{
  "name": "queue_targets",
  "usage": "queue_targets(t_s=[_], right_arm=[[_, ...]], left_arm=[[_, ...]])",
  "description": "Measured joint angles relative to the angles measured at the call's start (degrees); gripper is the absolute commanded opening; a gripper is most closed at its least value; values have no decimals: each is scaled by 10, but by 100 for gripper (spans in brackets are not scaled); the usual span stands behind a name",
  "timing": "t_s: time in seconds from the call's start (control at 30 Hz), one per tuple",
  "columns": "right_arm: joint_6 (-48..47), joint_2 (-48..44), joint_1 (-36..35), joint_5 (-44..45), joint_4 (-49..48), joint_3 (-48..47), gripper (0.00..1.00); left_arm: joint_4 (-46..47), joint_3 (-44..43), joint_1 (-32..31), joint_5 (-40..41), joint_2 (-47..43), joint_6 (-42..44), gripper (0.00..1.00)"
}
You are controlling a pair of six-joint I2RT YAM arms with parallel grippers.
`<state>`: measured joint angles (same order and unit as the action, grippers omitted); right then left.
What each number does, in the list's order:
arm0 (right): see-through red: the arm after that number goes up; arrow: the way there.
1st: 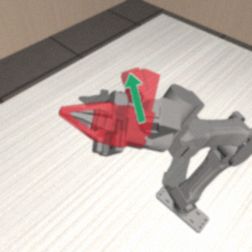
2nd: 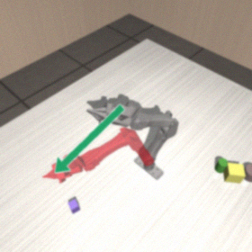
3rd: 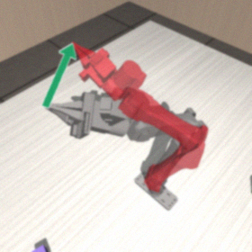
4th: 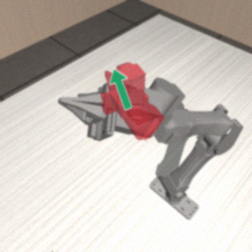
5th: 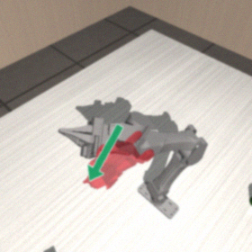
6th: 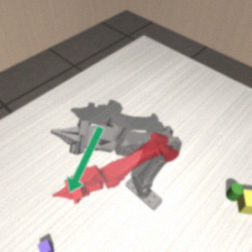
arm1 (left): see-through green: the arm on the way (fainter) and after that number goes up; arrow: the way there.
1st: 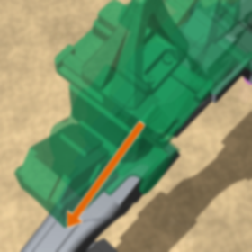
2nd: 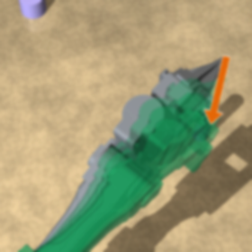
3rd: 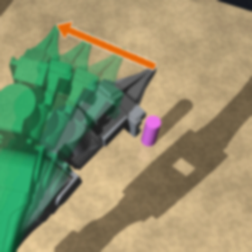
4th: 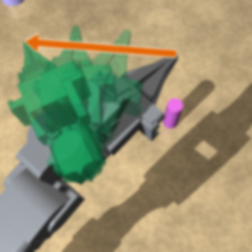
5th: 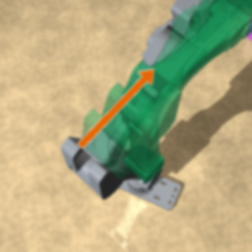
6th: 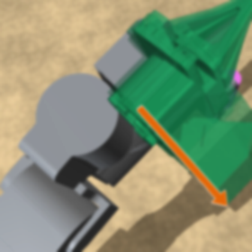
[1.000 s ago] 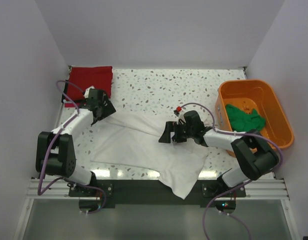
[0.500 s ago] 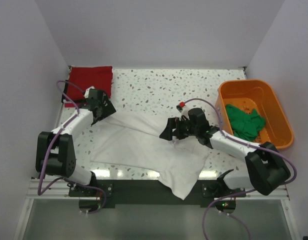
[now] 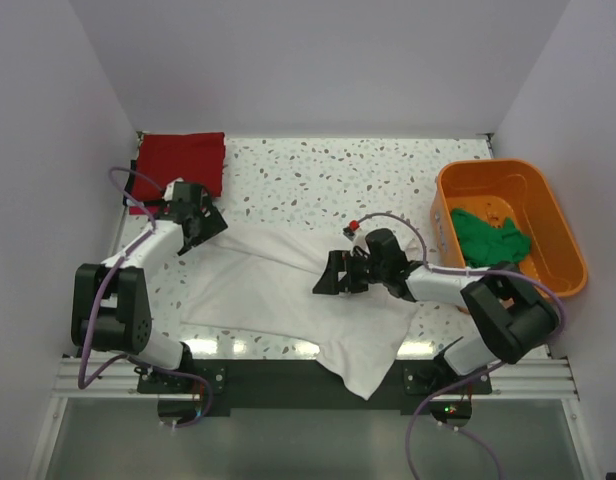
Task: Fold and stack the t-shirts
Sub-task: Fold the tshirt
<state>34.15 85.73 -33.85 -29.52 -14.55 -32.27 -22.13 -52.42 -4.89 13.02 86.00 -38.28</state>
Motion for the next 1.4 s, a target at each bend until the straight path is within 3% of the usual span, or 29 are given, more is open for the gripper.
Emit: queue_targets(t_s=[0.33,0.4,0.63,1.4], right_arm=[[26,36,-4,-20,-76,12,98],[27,37,-4,-20,-78,12,99],[6,11,-6,-4,-20,-1,99],[-7,1,-6,7,26,-7,99]], left_arm=[[7,8,5,-25,0,2,98],[10,8,5,-31,0,4,93],[15,8,7,-40,12,2,58],[28,-32,8,-40,105,-1,35]])
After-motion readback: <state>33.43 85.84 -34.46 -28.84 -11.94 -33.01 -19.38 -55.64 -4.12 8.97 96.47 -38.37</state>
